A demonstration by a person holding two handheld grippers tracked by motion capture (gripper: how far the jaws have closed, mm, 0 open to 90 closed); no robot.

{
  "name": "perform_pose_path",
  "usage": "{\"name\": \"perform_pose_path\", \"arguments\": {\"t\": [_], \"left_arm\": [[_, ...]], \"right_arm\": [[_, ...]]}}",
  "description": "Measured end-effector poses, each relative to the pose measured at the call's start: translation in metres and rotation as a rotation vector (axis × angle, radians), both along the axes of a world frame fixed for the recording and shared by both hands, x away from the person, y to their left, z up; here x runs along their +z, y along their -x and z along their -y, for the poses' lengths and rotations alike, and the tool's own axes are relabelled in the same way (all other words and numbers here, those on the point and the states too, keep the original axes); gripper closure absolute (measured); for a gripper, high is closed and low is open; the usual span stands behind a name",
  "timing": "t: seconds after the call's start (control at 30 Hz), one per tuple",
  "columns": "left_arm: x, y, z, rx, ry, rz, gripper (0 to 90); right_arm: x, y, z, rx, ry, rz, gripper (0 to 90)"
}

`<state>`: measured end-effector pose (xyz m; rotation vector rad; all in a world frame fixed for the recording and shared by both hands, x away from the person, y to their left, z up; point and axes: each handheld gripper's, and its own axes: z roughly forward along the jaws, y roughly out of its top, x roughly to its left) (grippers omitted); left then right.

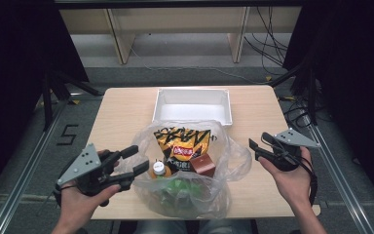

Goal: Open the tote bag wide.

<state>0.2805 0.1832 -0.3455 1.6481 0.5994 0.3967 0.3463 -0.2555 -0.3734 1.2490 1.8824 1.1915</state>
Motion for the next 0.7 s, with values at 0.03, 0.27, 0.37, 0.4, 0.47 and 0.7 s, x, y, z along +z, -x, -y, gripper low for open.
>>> {"name": "perform_pose_path", "arguments": {"t": [0.03, 0.27, 0.37, 0.4, 0.47, 0.7], "left_arm": [[-0.001, 0.001, 0.004, -0.011, -0.010, 0.000, 42.2], [-0.012, 0.003, 0.028, -0.091, -0.093, 0.031, 44.1], [-0.016, 0.003, 0.034, -0.092, -0.113, 0.050, 45.3], [-0.015, 0.003, 0.034, -0.088, -0.116, 0.068, 45.7], [-0.010, 0.005, 0.030, -0.067, -0.115, 0.094, 46.2], [0.005, 0.017, 0.022, -0.077, -0.122, 0.109, 46.0]], "right_arm": [[0.000, 0.001, -0.001, -0.001, -0.012, -0.029, 46.5], [-0.008, -0.004, 0.000, 0.023, 0.015, -0.015, 46.4], [-0.006, -0.002, 0.000, 0.008, 0.006, -0.022, 46.4], [-0.006, -0.002, 0.000, 0.011, 0.002, -0.021, 46.4], [-0.005, -0.001, 0.001, 0.009, -0.003, -0.024, 46.4], [-0.004, -0.001, 0.001, 0.008, -0.015, -0.014, 46.4]]}}
